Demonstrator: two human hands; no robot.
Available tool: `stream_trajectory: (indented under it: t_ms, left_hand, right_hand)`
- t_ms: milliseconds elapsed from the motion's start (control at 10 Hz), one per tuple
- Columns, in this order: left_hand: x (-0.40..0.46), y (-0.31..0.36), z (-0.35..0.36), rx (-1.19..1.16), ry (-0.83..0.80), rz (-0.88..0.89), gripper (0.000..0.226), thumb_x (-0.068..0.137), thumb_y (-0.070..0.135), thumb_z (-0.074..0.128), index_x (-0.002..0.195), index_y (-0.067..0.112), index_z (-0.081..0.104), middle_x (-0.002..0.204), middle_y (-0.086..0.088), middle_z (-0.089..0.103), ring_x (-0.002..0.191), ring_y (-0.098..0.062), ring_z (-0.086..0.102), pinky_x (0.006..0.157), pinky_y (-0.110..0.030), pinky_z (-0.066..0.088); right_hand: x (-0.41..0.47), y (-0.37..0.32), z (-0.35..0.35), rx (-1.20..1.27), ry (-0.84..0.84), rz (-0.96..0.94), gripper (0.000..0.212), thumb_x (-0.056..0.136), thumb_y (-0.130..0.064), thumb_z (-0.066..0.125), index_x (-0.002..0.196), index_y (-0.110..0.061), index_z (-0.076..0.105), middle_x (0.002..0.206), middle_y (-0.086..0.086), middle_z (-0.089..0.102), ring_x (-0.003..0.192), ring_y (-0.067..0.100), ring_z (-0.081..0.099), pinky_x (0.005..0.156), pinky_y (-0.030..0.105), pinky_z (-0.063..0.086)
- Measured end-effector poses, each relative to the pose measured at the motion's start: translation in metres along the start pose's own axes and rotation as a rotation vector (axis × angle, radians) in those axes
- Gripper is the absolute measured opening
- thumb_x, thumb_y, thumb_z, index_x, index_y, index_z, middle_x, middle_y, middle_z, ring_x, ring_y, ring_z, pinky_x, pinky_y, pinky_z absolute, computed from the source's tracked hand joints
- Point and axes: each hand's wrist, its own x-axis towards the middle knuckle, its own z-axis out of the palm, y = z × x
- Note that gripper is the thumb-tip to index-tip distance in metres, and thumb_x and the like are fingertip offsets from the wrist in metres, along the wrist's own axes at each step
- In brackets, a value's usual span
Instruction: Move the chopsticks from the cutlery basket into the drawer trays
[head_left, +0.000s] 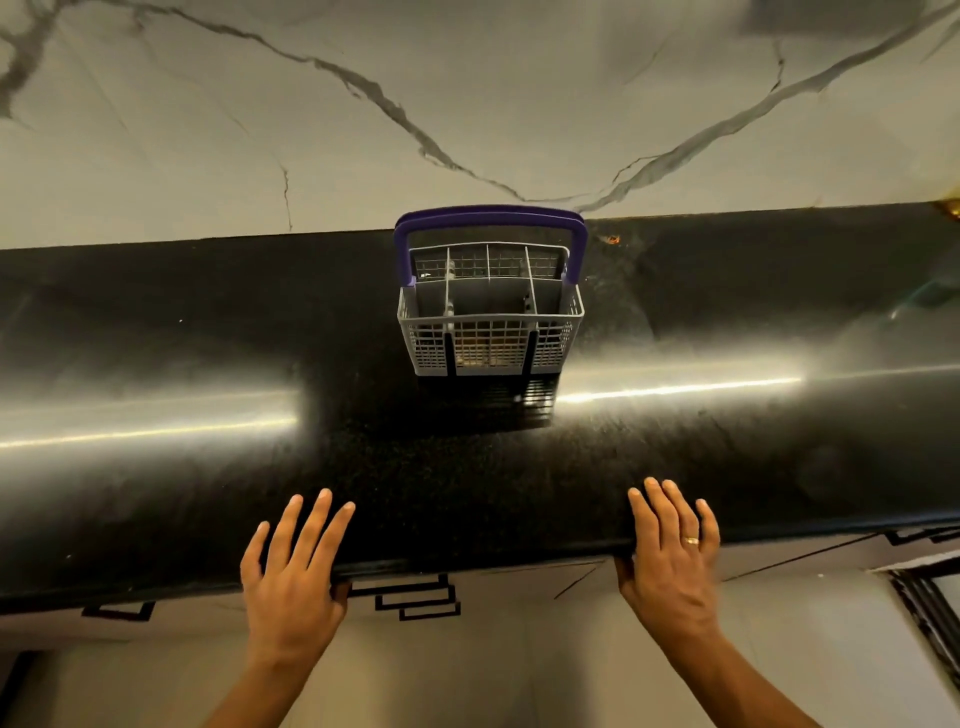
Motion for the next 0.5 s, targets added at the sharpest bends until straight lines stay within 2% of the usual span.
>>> stream_trajectory:
  t_ms: [200, 300, 400, 500]
  left_hand:
    - [-0.002, -0.004, 0.009, 0.033, 0.104, 0.028, 0.082, 0.061, 0.015, 0.079, 0.139, 0.019, 0.054, 0.149, -0.008, 0.047, 0.139, -0.034, 0.041, 0.108, -0.056, 0.03]
    - [-0.003, -0.006, 0.007, 0.044, 0.089, 0.035, 0.078, 0.064, 0.02, 0.074, 0.139, 0.021, 0.054, 0.151, -0.005, 0.042, 0.139, -0.033, 0.041, 0.107, -0.055, 0.03]
    - [0.001, -0.005, 0.001, 0.045, 0.016, 0.03, 0.079, 0.07, 0.054, 0.067, 0.141, 0.024, 0.052, 0.154, -0.004, 0.038, 0.141, -0.032, 0.037, 0.111, -0.054, 0.024]
    - [-0.001, -0.002, -0.004, 0.027, -0.038, 0.023, 0.091, 0.072, 0.079, 0.052, 0.146, 0.027, 0.045, 0.157, -0.005, 0.037, 0.146, -0.03, 0.03, 0.116, -0.054, 0.015]
  right_hand:
    - [-0.001, 0.004, 0.008, 0.002, 0.076, -0.025, 0.063, 0.074, -0.023, 0.061, 0.133, -0.005, 0.047, 0.139, 0.022, 0.052, 0.135, 0.038, 0.039, 0.111, 0.061, 0.027]
    - [-0.001, 0.002, 0.005, 0.014, 0.072, -0.033, 0.062, 0.075, -0.027, 0.051, 0.133, -0.005, 0.046, 0.14, 0.022, 0.051, 0.135, 0.039, 0.04, 0.111, 0.061, 0.027]
    - [0.001, 0.003, 0.0, 0.003, 0.0, -0.02, 0.079, 0.067, -0.038, 0.075, 0.134, -0.006, 0.046, 0.142, 0.019, 0.047, 0.138, 0.037, 0.036, 0.114, 0.06, 0.023]
    - [0.001, 0.0, -0.008, -0.003, -0.105, -0.027, 0.102, 0.057, -0.063, 0.075, 0.138, -0.008, 0.043, 0.146, 0.016, 0.043, 0.142, 0.035, 0.031, 0.116, 0.058, 0.018]
